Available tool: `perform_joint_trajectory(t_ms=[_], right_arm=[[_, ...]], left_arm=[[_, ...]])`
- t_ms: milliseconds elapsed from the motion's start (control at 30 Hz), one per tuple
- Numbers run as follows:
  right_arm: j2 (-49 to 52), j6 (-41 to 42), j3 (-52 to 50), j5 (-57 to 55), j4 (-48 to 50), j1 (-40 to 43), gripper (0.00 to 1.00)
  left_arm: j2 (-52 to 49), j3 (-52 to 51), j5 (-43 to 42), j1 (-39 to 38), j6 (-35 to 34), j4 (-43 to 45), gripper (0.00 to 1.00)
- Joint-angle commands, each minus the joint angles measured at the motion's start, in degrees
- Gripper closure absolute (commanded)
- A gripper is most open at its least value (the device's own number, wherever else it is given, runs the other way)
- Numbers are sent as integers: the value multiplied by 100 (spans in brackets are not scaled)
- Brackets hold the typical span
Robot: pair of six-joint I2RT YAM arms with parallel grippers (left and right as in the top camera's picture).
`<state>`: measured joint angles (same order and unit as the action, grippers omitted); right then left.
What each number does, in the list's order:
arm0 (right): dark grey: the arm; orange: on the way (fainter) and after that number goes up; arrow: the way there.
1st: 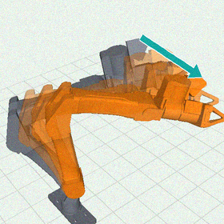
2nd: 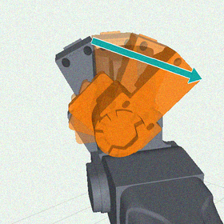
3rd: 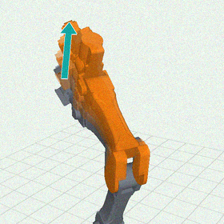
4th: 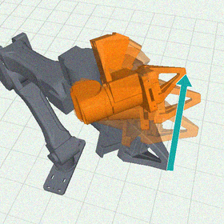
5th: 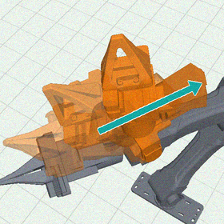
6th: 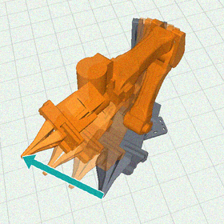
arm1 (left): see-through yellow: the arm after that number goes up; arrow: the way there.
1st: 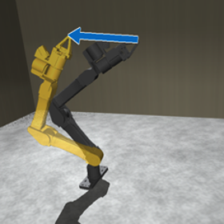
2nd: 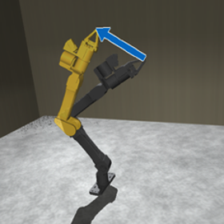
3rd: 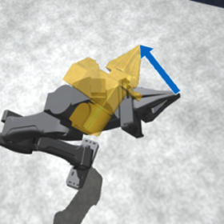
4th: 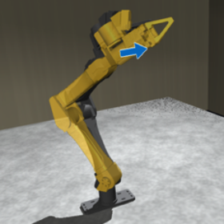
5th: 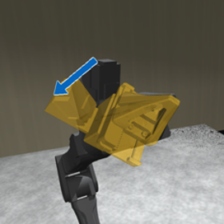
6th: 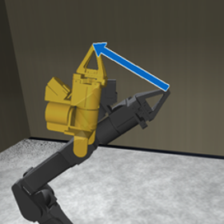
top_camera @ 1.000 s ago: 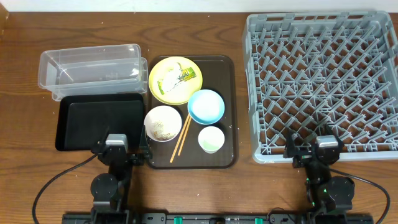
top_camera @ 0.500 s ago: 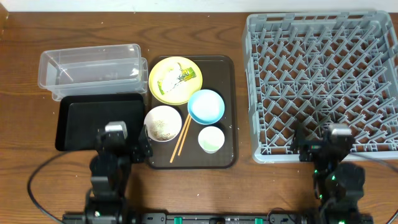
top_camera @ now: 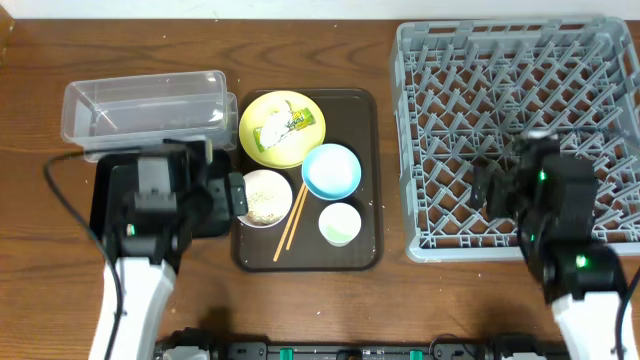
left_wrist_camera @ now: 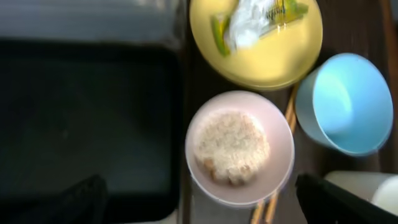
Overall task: Sort waste into correct bins and load items into the dishwasher rack
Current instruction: 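Reach the left gripper to the pink rice bowl and grasp its rim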
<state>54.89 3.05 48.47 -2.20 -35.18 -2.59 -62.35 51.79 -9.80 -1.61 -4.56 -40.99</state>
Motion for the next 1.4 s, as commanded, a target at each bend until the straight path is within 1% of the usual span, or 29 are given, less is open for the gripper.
perform_joint_trajectory(t_ms=[0,100,267,333,433,600,733,833,900,967,1100,1167,1267,1367], right_arm=[[393,74,520,55,-212,-59,1],[538,76,586,247,-197,-59,1],[533,76,586,409,-188,-59,1],[533,76,586,402,-190,-59,1],[535,76,586,402,-188,-59,1],[535,76,586,396,-190,-59,1],[535,76,586,398,-192,-59,1],[535,76,586,396,-190,-59,1],[535,76,586,396,-192,-59,1],[535,76,586,396,-190,-59,1],[535,76,586,396,-190,-59,1],[535,76,586,396,-190,-59,1],[535,76,586,396,-190,-59,1],[535,76,586,396,-190,-59,1]], left_arm=[[-402,520,-398,24,-50,-348,1],[-529,542,-619,24,-50,-389,1],[-601,542,-957,22,-52,-129,1],[-625,542,-964,-26,-136,-63,1],[-737,542,-632,-269,-398,-24,0],[-1123,542,109,-1086,-577,-2,1],[-1541,542,428,-1674,-699,146,1],[-1910,542,647,-1974,-791,234,1],[-2142,542,686,-2074,-870,304,6],[-2396,542,688,-2153,-870,426,14],[-2758,540,688,-2245,-868,730,24],[-2920,540,691,-2295,-868,879,32],[-3139,540,691,-2328,-868,1019,36],[-3322,540,691,-2330,-868,1047,46]])
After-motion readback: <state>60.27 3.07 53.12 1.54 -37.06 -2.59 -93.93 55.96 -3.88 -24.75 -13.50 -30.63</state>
